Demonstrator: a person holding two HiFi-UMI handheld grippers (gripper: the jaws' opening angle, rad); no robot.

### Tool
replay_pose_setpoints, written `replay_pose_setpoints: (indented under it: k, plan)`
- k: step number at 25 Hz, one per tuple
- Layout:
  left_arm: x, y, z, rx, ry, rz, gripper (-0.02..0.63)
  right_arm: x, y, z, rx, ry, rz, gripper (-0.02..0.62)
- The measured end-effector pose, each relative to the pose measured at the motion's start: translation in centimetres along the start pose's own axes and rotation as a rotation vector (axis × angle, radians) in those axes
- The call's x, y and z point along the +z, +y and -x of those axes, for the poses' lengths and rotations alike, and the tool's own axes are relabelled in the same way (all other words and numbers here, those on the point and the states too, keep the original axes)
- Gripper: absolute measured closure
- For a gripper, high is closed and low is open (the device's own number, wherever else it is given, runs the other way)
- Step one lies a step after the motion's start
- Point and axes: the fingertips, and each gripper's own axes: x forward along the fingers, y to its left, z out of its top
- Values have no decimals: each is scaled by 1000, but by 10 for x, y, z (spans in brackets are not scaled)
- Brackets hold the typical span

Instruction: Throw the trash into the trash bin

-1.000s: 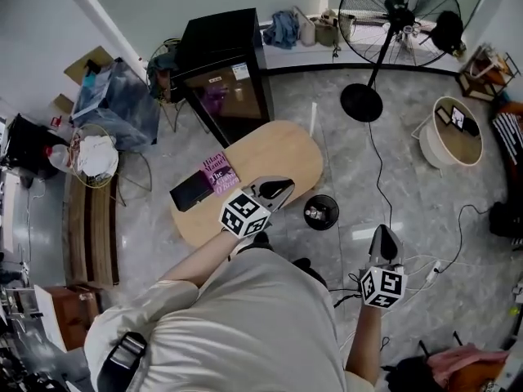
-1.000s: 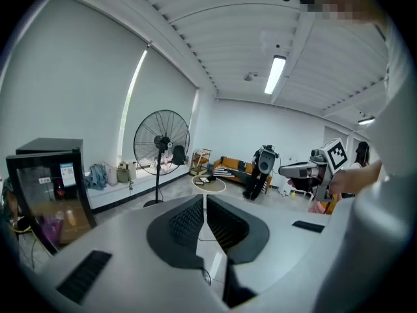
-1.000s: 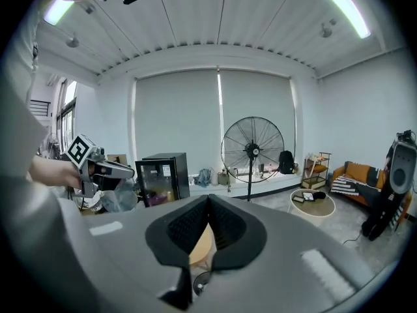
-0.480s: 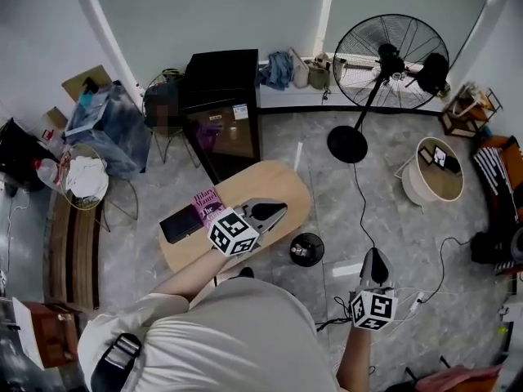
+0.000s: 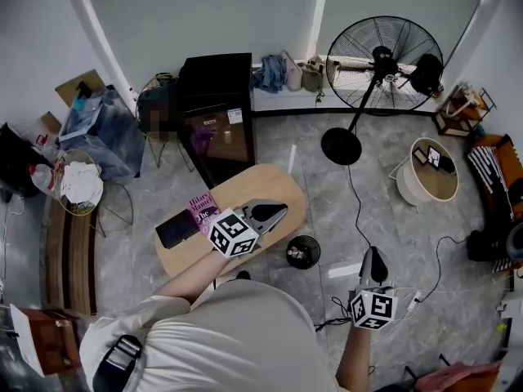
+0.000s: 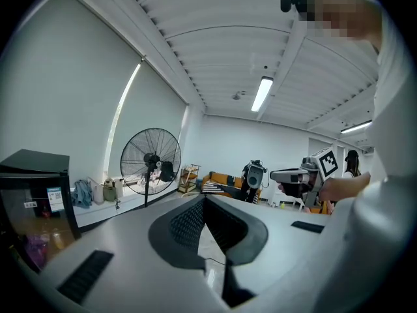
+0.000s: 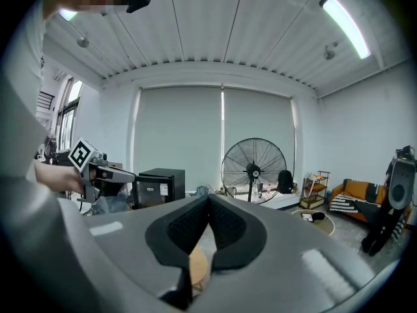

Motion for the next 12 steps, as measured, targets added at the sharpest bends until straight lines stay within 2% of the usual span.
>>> replay_pose_setpoints:
  k: [12]
  plan:
    - [2,7,1,1,-20,22,600,1,-3,-2,-12,-9,-2,584]
